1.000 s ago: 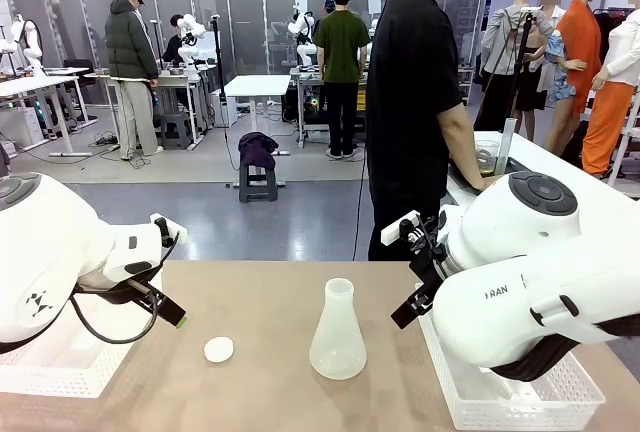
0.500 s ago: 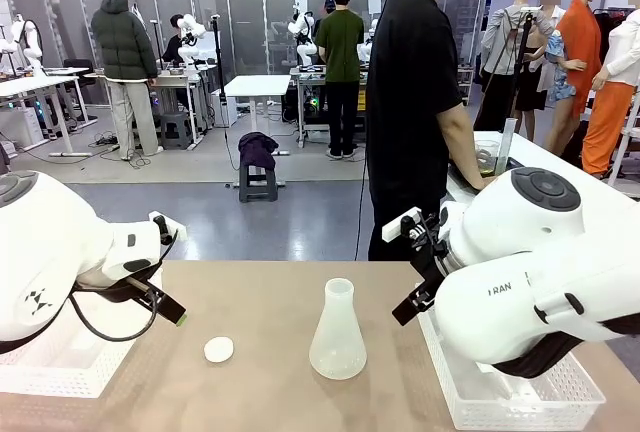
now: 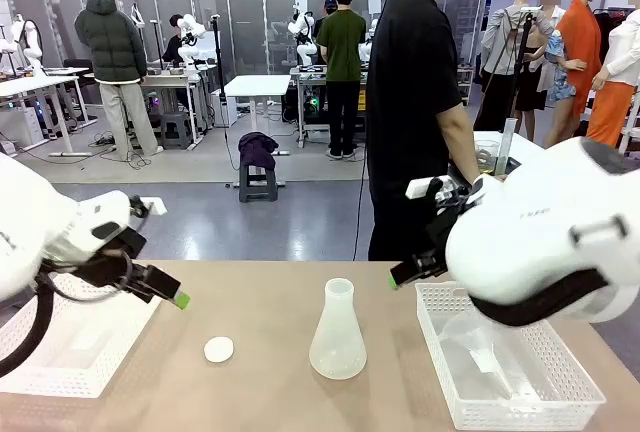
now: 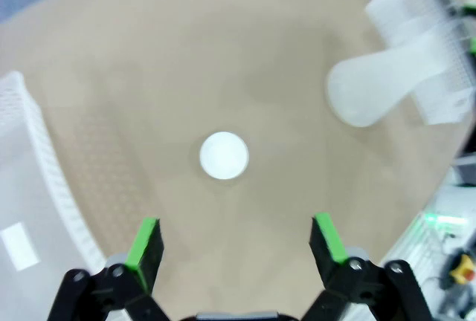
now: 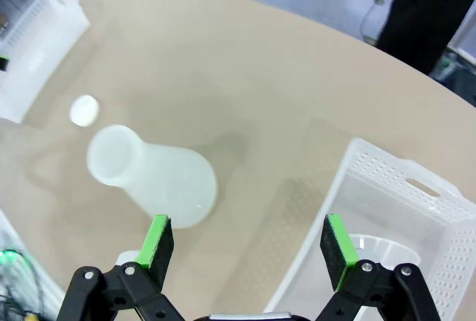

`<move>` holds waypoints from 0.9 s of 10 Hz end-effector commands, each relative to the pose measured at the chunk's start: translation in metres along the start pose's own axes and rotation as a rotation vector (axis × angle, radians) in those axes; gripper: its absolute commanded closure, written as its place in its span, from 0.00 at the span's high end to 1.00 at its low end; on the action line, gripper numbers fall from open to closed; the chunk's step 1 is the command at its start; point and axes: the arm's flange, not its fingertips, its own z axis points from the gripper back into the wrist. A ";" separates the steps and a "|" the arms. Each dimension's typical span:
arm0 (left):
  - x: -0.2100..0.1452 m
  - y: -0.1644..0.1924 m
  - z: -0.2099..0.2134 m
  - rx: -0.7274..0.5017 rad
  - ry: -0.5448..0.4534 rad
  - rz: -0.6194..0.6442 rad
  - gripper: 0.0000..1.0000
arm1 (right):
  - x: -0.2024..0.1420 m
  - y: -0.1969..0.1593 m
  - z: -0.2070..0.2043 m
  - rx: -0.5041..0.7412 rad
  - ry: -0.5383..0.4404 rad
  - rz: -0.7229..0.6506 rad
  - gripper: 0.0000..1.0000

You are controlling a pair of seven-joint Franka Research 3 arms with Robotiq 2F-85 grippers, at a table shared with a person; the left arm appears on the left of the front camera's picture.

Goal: Prepare the solutions needed for the experiment.
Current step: Pick up the Plastic Funnel and insert it into the Big flask.

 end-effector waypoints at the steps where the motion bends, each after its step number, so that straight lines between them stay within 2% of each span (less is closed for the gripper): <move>1: 0.012 0.020 0.001 -0.074 0.029 0.036 1.00 | -0.004 -0.019 -0.001 0.064 -0.039 -0.044 1.00; 2: 0.000 0.000 0.000 0.000 0.000 0.000 1.00 | 0.000 0.000 0.000 0.000 0.000 0.000 1.00; 6: 0.000 0.000 0.000 0.000 0.000 0.000 1.00 | 0.000 0.000 0.000 0.000 0.000 0.000 1.00; 8: 0.005 -0.003 0.001 0.003 0.030 0.011 1.00 | -0.002 -0.003 -0.010 0.075 -0.015 -0.052 1.00; 9: 0.011 0.006 -0.003 -0.138 0.035 0.130 1.00 | -0.002 -0.005 -0.019 0.185 -0.063 -0.107 1.00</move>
